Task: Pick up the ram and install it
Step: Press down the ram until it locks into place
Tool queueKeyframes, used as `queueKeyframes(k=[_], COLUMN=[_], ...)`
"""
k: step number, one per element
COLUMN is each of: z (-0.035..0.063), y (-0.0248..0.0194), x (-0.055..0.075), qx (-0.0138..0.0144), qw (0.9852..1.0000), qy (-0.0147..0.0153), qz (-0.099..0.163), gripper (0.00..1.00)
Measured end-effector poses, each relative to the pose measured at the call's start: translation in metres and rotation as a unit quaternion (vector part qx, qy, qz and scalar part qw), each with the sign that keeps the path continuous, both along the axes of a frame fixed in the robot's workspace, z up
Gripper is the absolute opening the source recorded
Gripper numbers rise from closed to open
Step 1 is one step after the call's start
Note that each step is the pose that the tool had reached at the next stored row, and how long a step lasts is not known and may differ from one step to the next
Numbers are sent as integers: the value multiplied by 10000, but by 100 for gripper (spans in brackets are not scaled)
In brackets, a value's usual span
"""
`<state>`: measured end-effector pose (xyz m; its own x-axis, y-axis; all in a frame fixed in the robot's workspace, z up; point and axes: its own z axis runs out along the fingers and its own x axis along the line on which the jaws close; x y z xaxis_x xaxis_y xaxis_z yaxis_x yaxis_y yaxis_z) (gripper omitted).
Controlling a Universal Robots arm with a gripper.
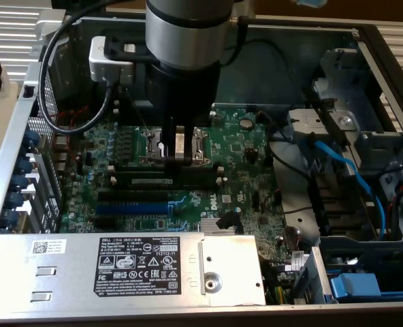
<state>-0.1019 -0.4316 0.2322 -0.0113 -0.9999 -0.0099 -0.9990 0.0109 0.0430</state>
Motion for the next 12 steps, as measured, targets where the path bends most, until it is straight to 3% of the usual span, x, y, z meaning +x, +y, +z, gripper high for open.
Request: queueKeyframes(k=[4, 12], z=[129, 137], y=[-2, -2], x=[-2, -2], qx=[-7, -7], qw=[10000, 10000], qy=[5, 5], qz=[1, 0], gripper=[10, 10])
